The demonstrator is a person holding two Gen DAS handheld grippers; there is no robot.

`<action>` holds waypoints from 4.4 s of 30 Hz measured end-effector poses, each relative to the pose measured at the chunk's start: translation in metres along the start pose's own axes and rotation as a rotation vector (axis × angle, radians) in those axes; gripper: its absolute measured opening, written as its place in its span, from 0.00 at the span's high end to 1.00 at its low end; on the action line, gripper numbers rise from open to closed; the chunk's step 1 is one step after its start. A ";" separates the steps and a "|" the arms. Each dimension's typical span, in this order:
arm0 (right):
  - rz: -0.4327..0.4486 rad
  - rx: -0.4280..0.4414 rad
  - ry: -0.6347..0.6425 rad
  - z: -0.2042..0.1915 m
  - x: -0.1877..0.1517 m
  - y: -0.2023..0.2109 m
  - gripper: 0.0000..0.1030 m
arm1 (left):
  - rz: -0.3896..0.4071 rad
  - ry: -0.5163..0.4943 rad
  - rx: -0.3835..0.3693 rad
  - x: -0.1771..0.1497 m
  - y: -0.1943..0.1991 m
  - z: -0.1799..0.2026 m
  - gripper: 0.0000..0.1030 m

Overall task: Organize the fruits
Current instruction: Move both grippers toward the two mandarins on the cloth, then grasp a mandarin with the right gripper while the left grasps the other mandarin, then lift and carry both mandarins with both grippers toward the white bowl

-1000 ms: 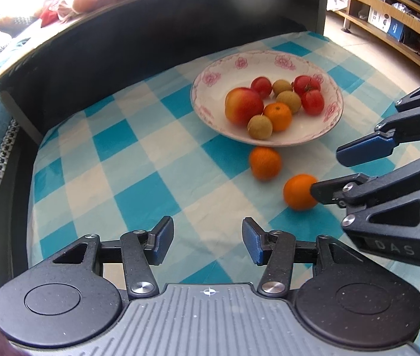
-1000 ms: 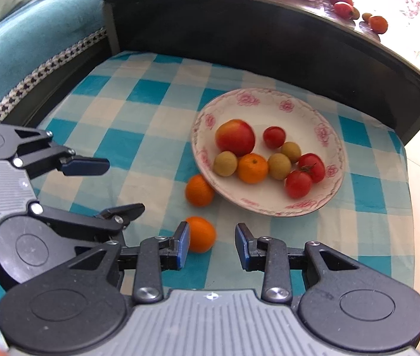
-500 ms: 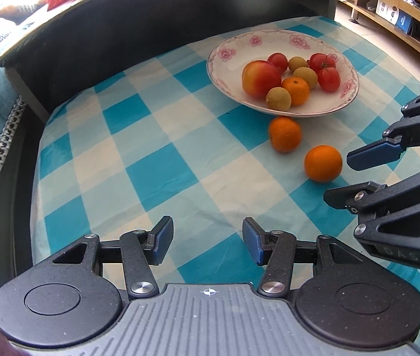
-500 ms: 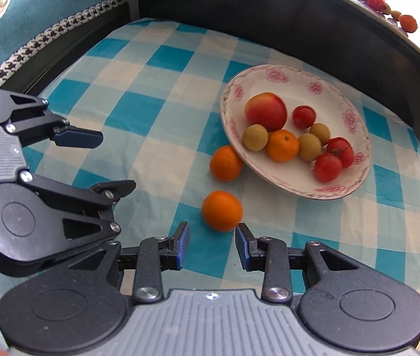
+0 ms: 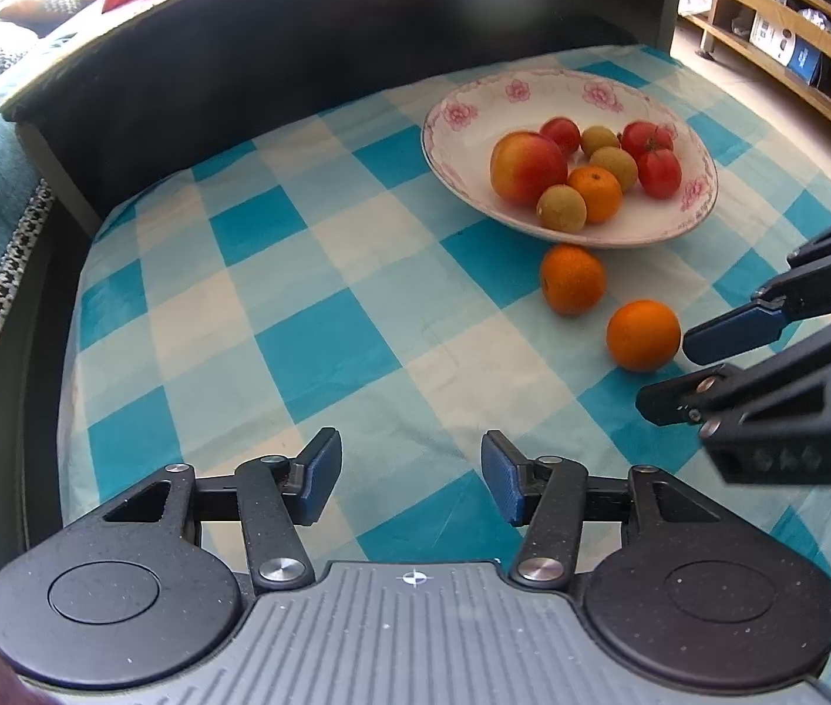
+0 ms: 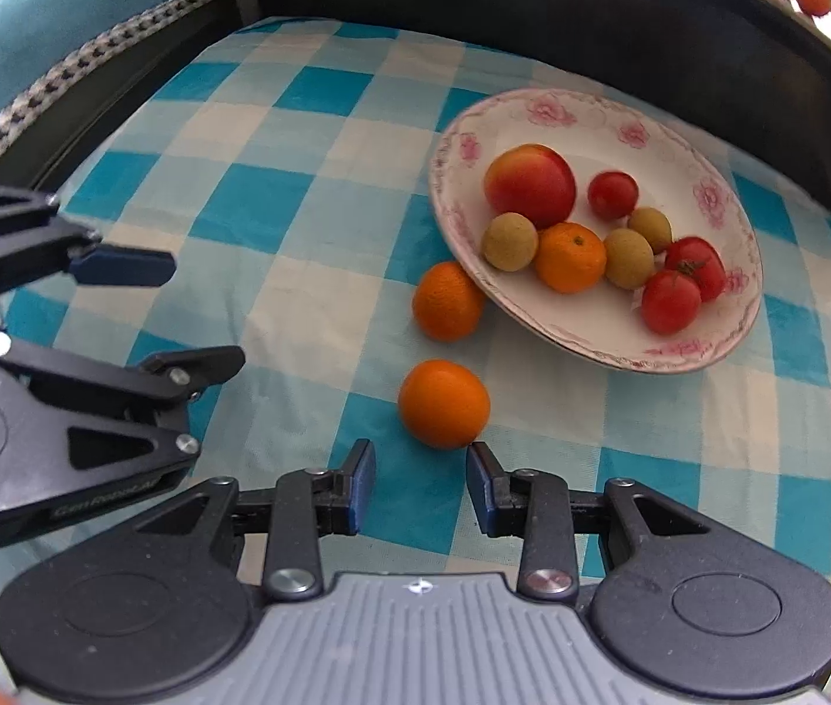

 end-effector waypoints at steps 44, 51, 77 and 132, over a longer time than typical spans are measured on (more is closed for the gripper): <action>0.060 0.007 -0.235 0.082 -0.009 0.030 0.66 | 0.070 0.091 -0.080 0.052 -0.056 0.054 0.51; 0.059 -0.006 -0.252 0.090 -0.014 0.030 0.66 | 0.072 0.096 -0.101 0.054 -0.052 0.055 0.65; 0.020 -0.058 -0.127 0.062 -0.043 0.031 0.66 | 0.016 0.037 -0.088 0.002 -0.010 0.062 0.61; 0.164 -0.089 -0.205 0.085 0.004 0.058 0.67 | 0.116 0.061 -0.108 0.058 -0.001 0.070 0.65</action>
Point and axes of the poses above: each gripper's, at about its wrist camera, not at the fingertips, and y roughly against the way its jaws point, z to its right, x to its top, the point moved 6 cm from there along -y, roughly the way its jaws point, and after that the axes turned 10 degrees about z, right-handed, at the moved point
